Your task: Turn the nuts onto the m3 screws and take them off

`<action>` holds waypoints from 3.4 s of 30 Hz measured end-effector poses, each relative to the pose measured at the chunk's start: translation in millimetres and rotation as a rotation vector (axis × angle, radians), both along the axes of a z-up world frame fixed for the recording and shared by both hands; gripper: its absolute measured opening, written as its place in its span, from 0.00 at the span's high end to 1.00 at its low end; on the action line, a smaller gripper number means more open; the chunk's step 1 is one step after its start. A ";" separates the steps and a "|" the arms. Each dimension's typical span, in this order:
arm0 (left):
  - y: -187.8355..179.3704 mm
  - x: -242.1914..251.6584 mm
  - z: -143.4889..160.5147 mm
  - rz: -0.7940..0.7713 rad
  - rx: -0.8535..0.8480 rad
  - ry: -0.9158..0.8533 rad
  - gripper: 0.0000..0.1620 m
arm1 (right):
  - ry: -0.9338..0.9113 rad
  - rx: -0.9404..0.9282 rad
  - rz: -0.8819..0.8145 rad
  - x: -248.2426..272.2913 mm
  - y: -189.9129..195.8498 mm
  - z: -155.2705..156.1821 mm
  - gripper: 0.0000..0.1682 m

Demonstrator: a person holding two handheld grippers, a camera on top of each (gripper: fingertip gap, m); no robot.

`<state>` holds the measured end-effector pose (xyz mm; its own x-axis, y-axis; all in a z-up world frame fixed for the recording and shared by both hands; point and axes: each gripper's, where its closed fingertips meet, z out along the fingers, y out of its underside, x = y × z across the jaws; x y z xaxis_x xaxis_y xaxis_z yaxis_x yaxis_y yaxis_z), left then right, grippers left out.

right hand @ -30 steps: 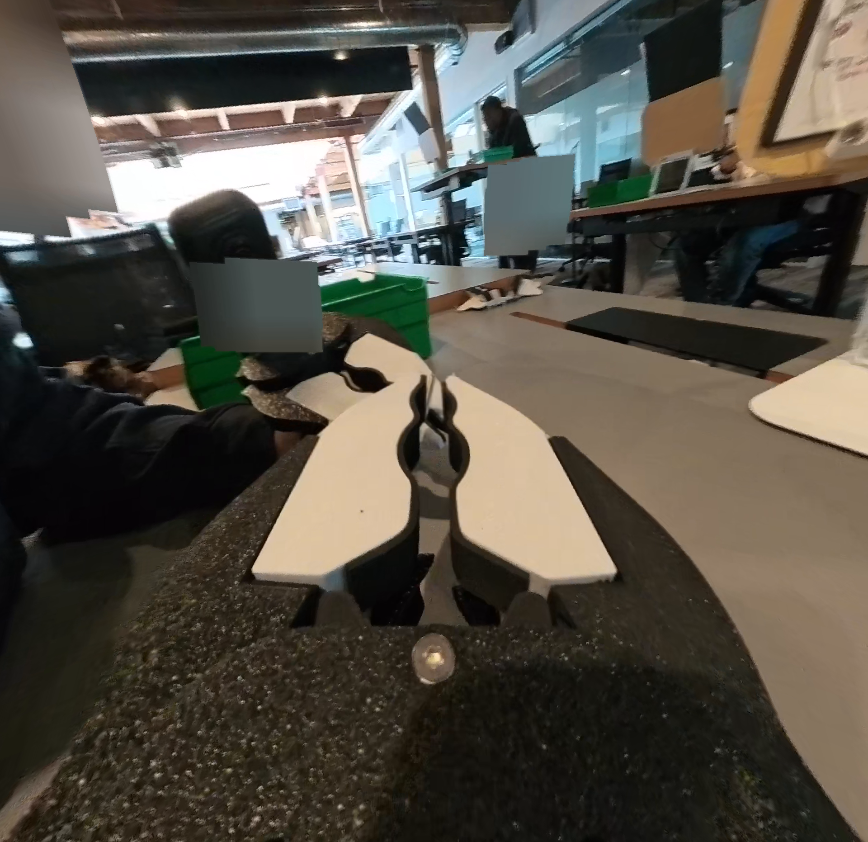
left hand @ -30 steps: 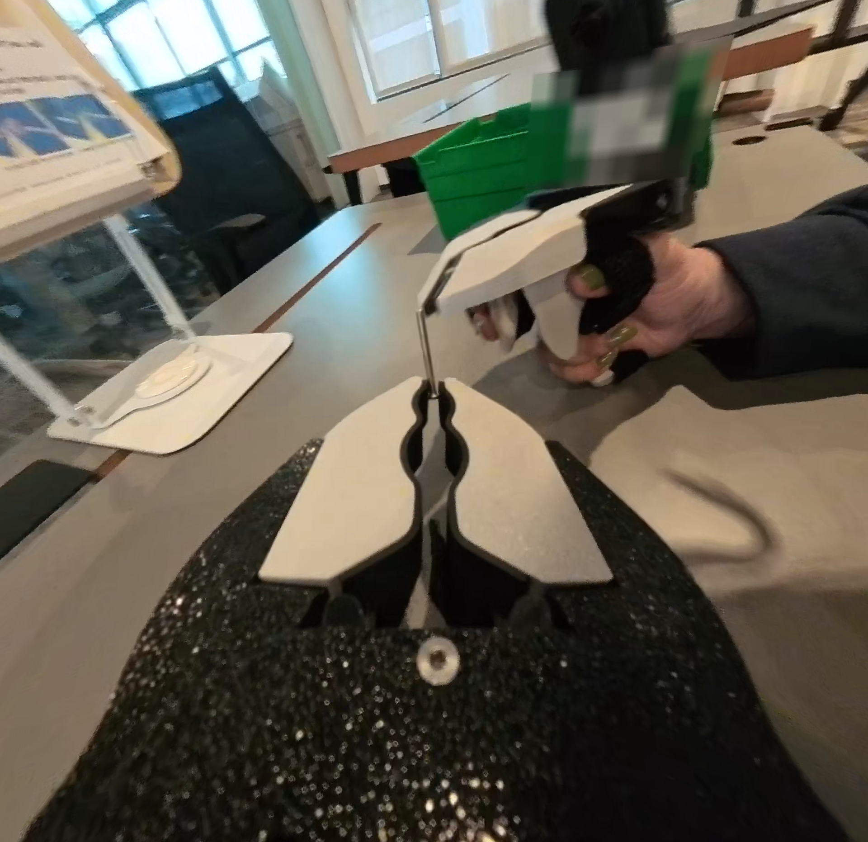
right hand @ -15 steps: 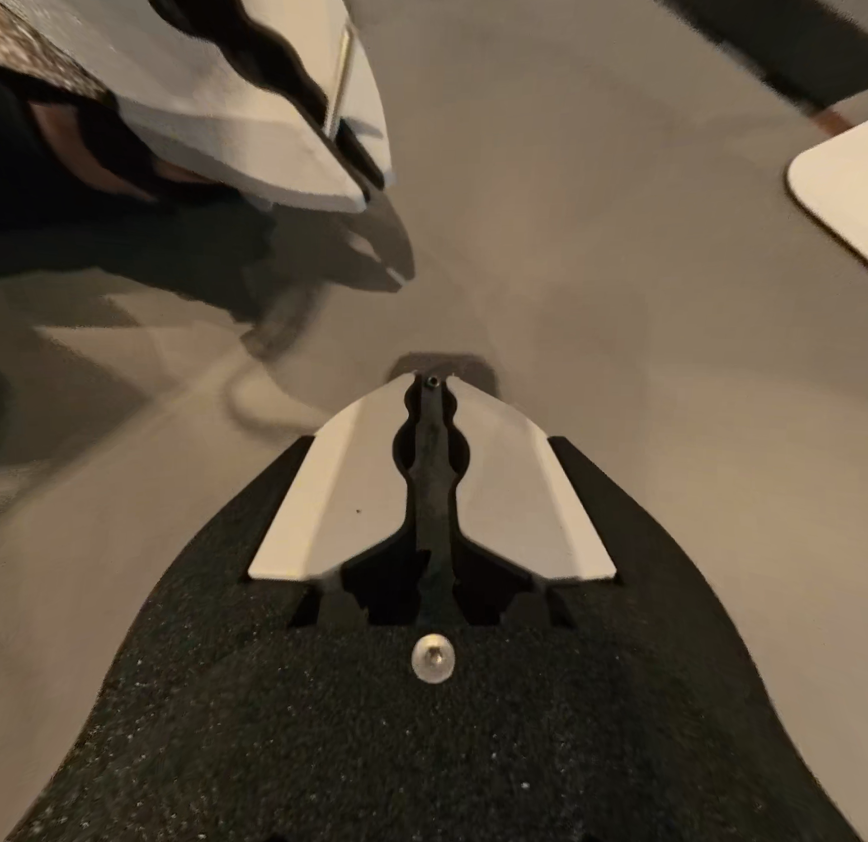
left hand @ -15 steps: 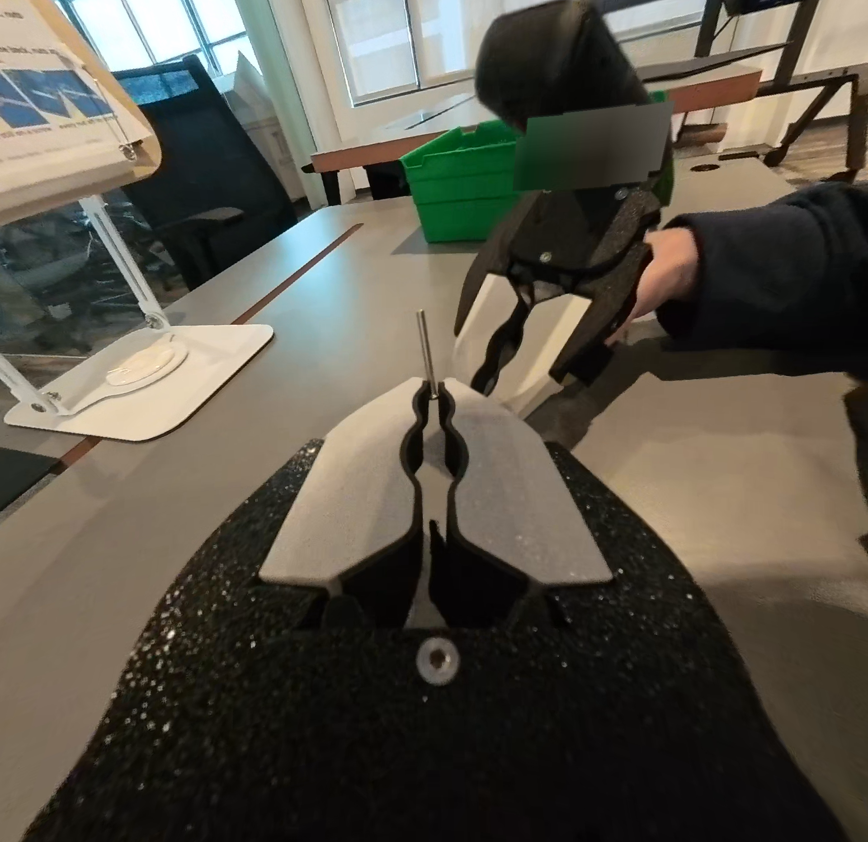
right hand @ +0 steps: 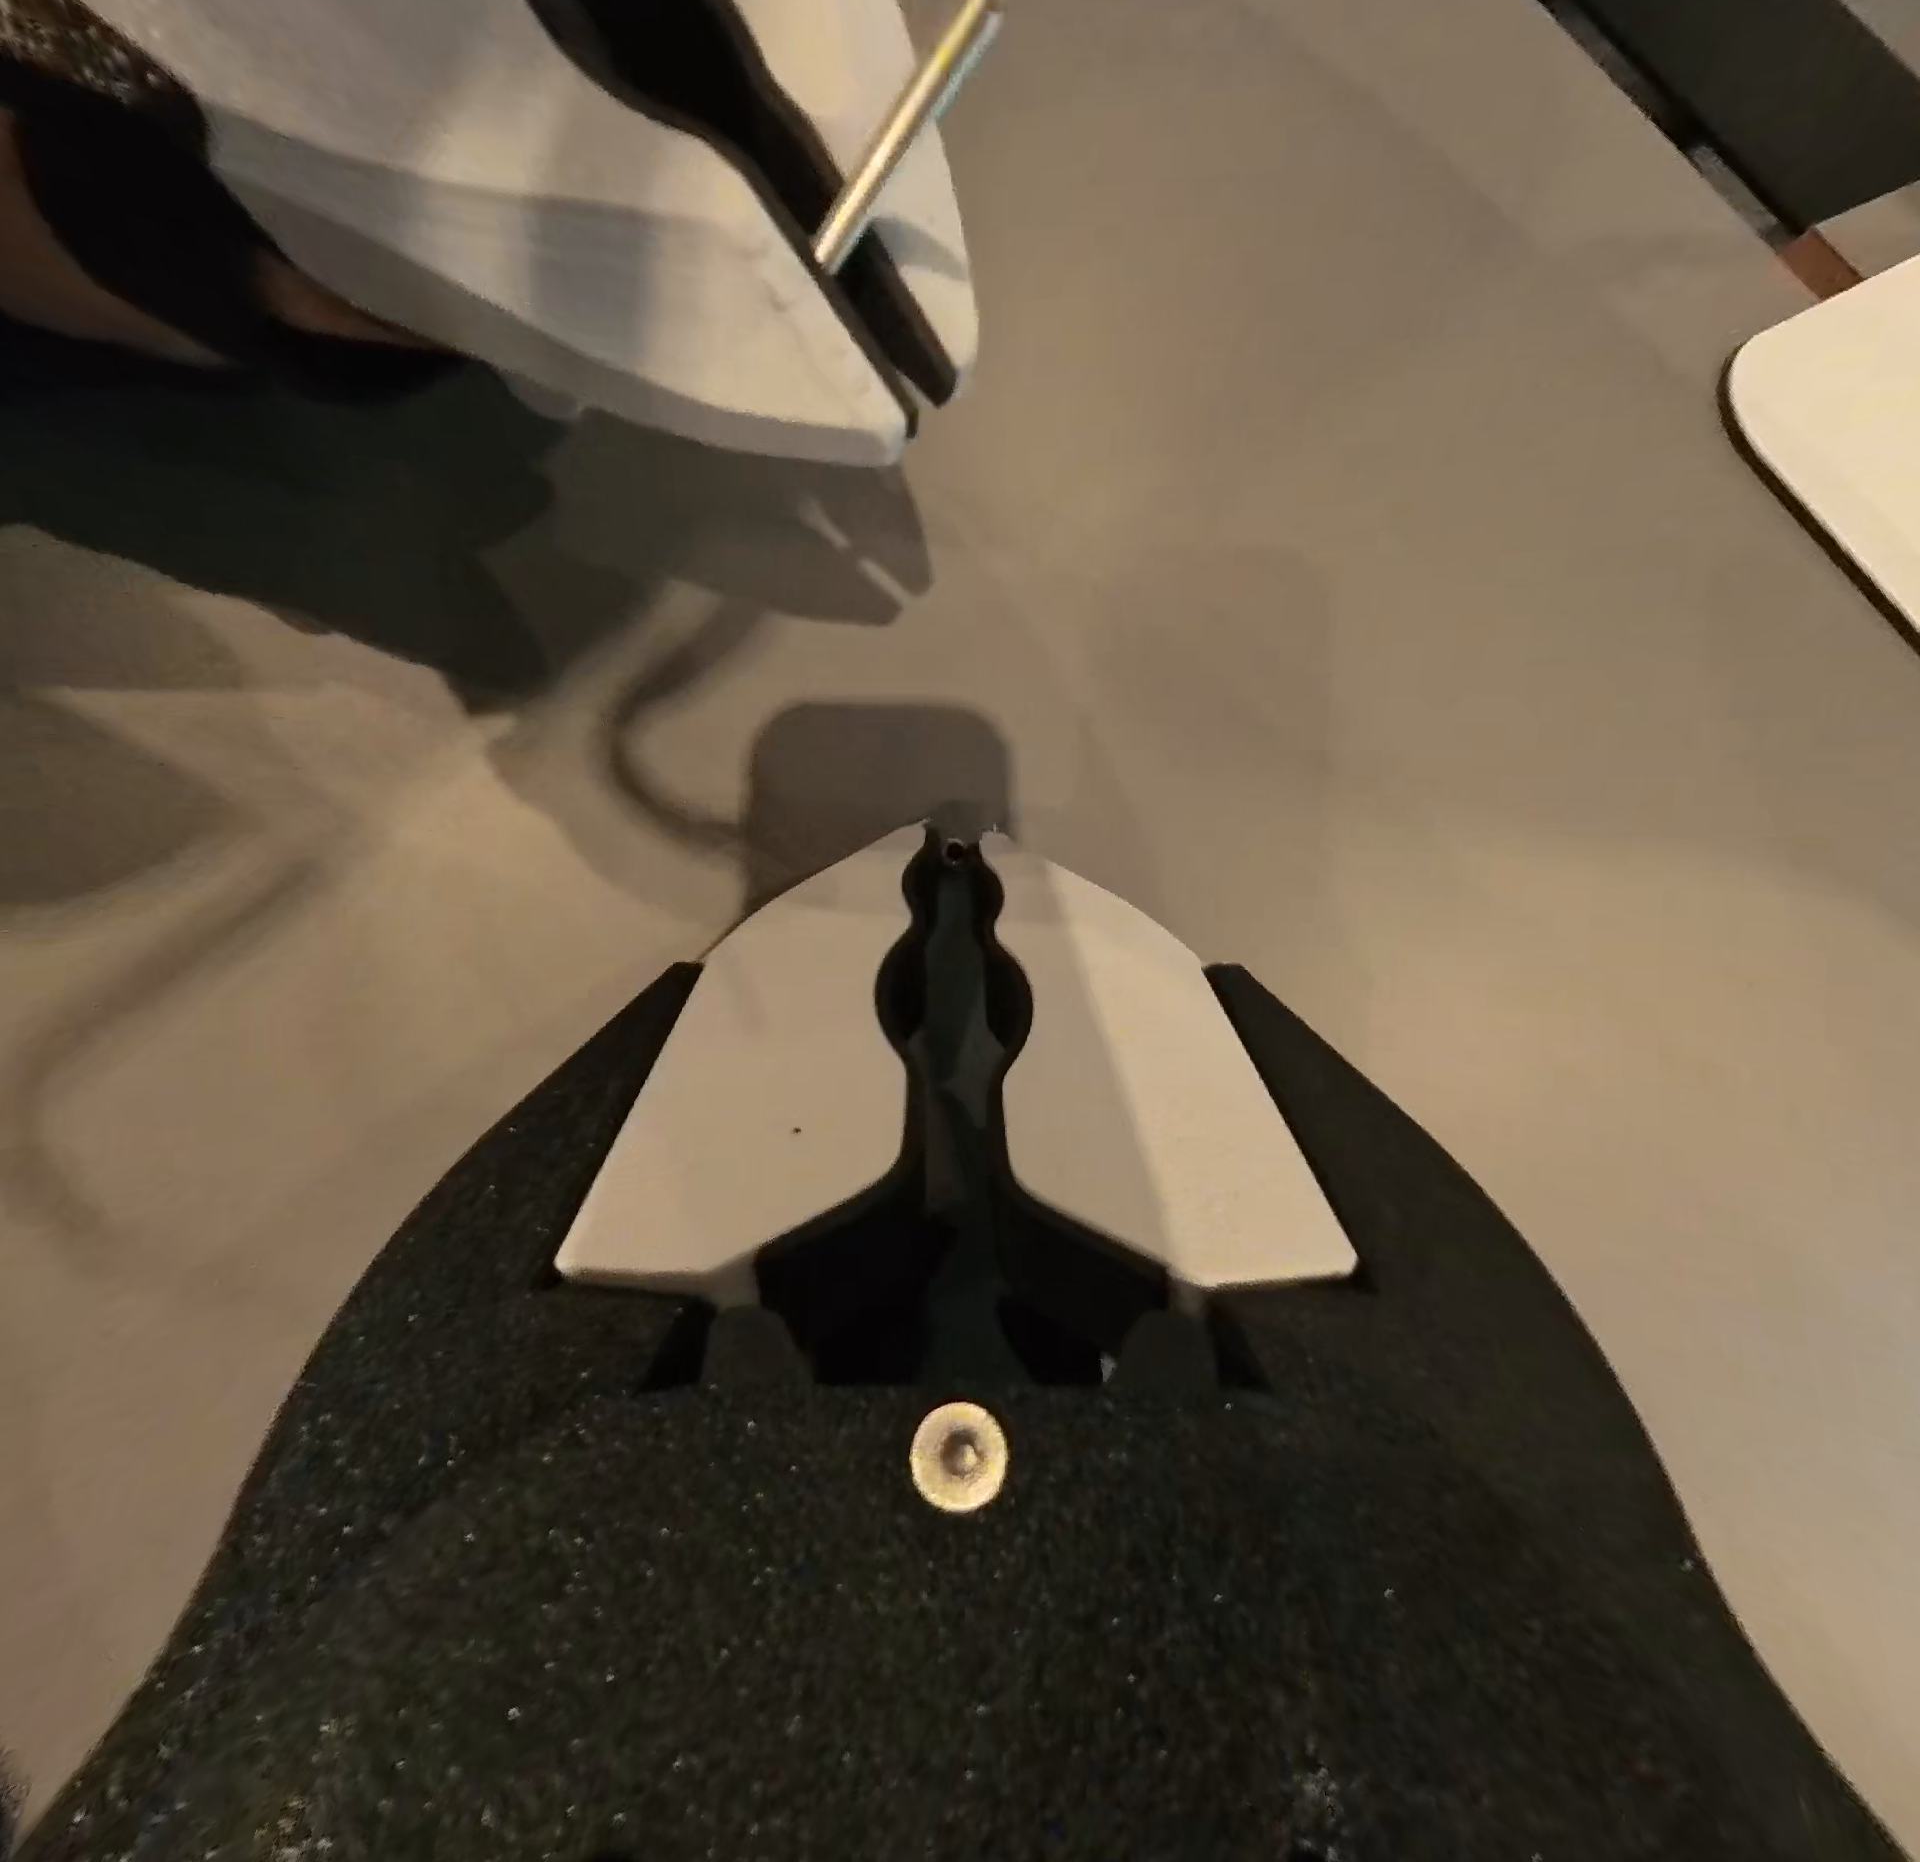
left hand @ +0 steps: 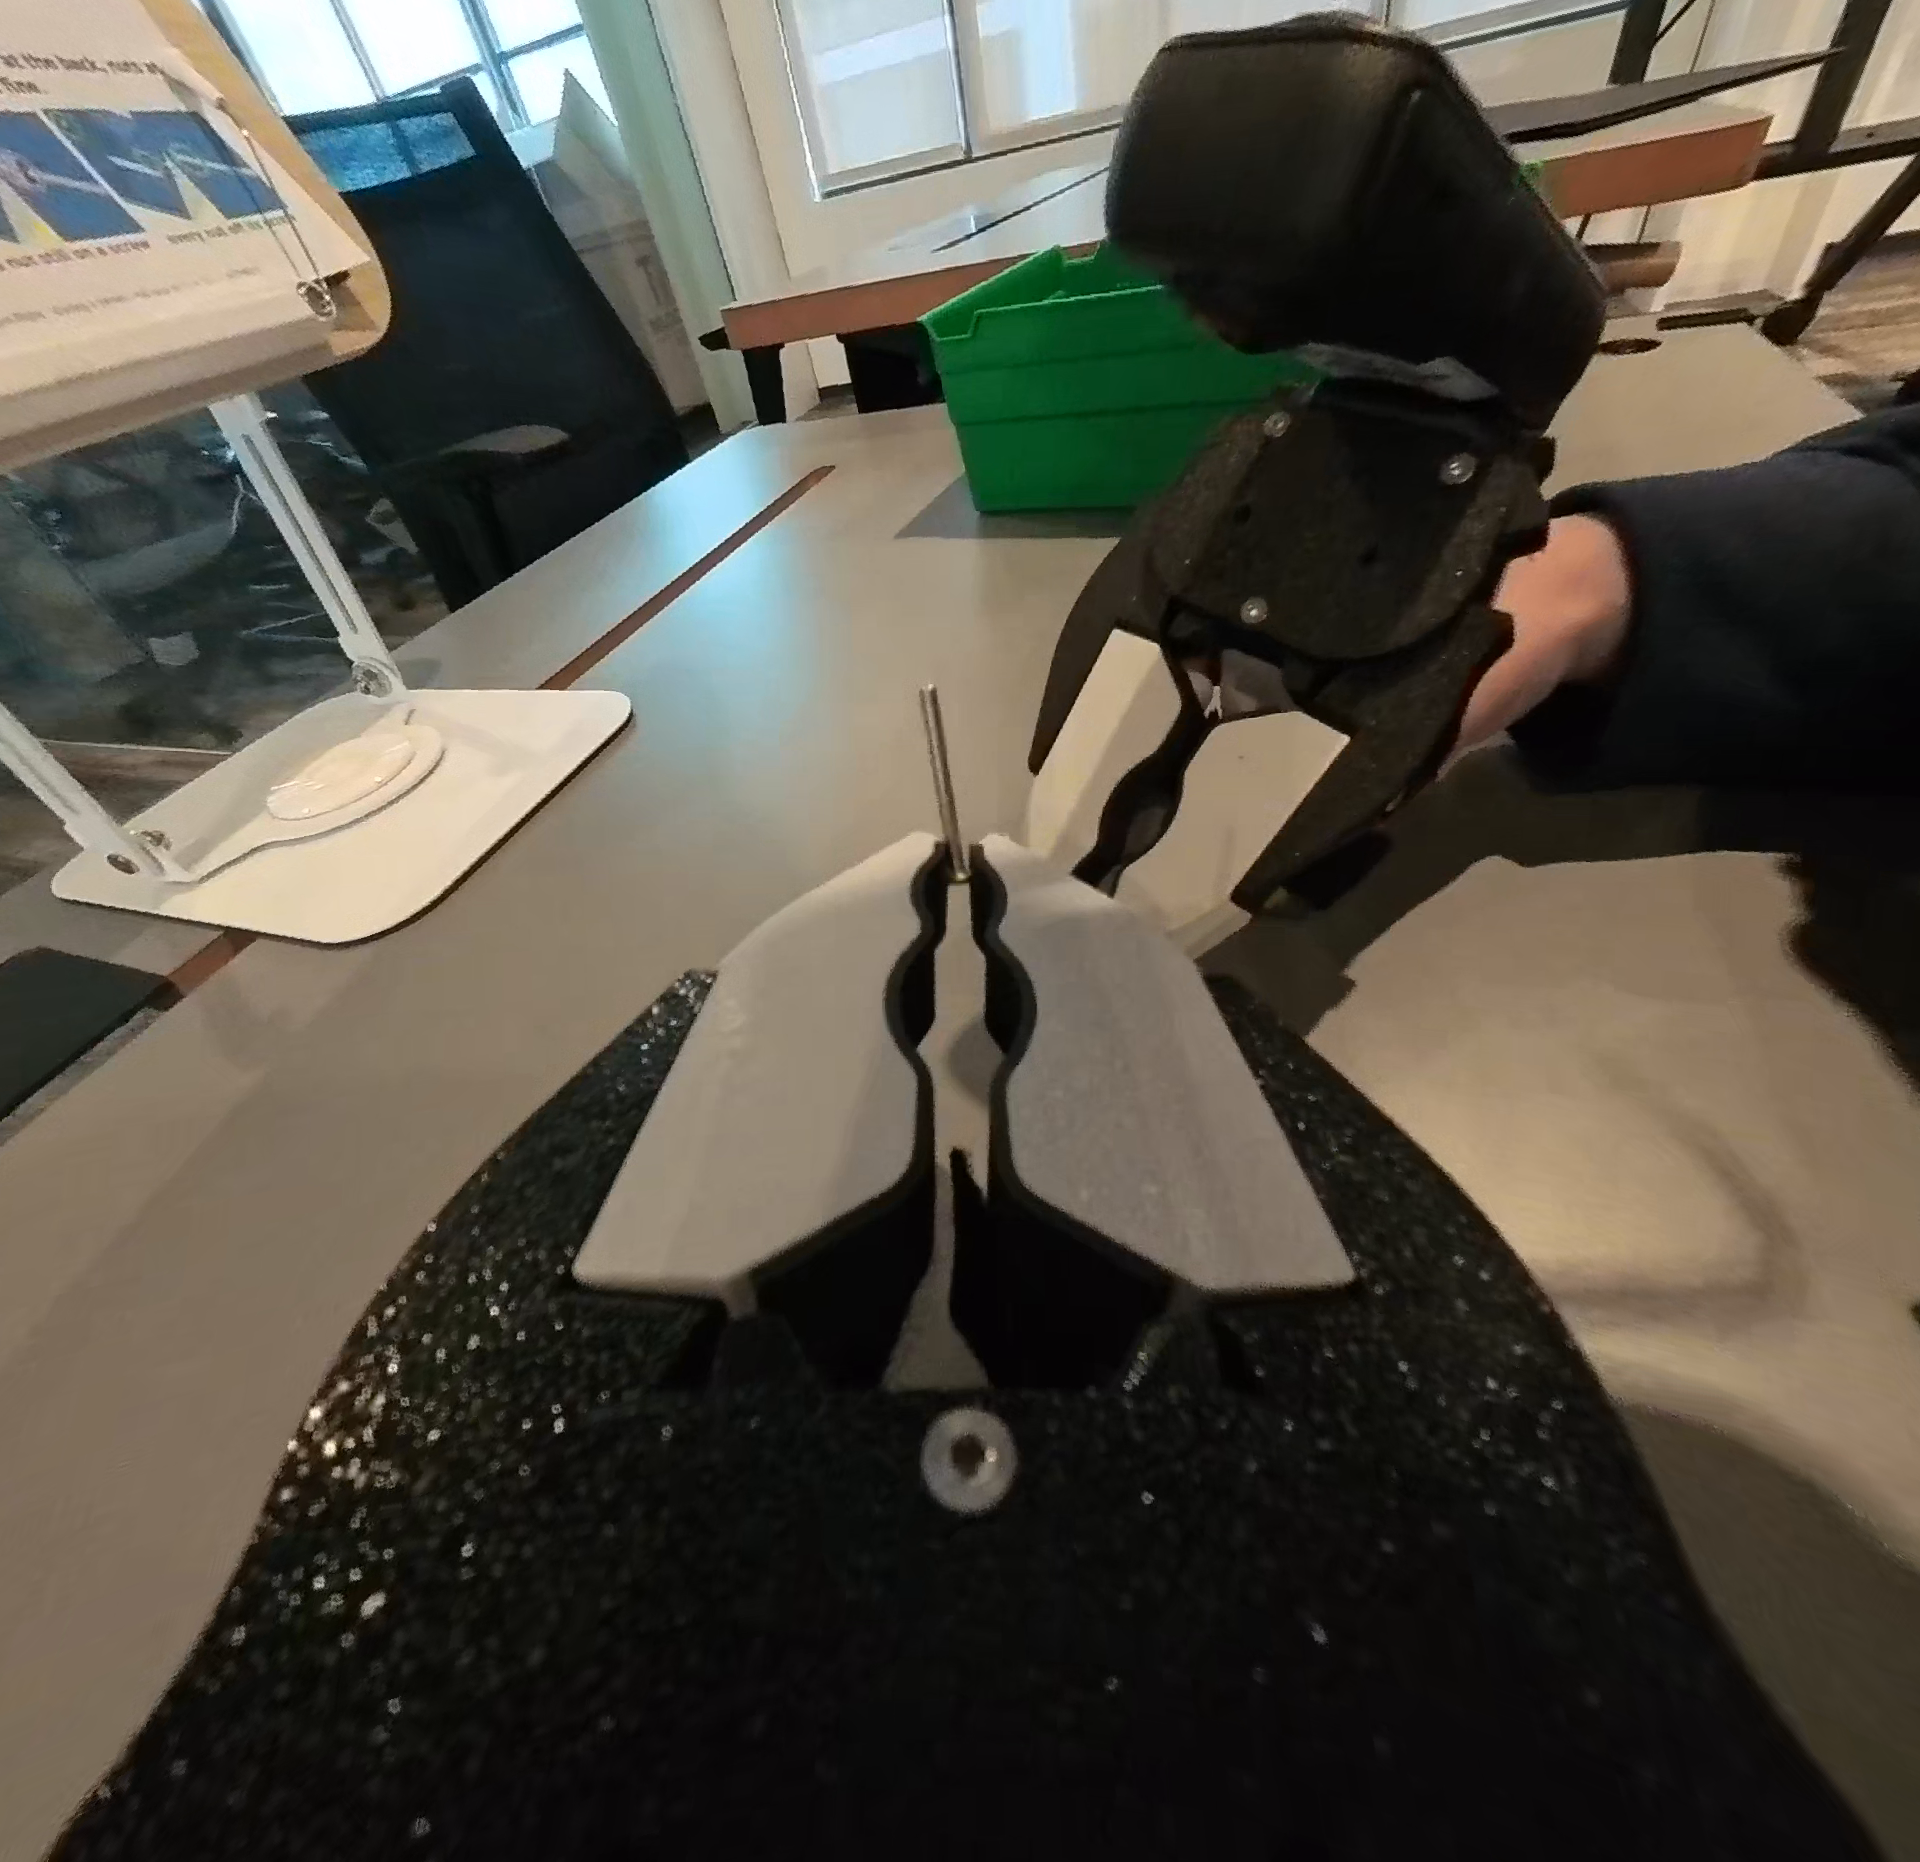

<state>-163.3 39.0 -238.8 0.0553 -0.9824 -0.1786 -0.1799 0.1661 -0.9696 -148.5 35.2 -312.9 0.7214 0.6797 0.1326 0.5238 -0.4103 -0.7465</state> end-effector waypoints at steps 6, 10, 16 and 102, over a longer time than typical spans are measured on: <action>-6.8 0.4 -1.4 -0.041 0.017 0.010 0.98 | 0.059 0.029 -0.033 6.4 5.6 8.6 1.00; -12.9 0.2 -2.0 -0.080 0.025 0.012 0.98 | 0.259 0.117 -0.023 5.2 6.4 42.1 1.00; -5.3 -2.0 2.1 -0.031 0.012 -0.018 0.98 | 0.187 0.149 -0.027 17.4 5.1 42.1 1.00; 2.0 -6.8 10.4 -0.008 -0.016 -0.079 0.98 | -0.015 0.019 -0.009 -10.2 21.9 -0.1 0.99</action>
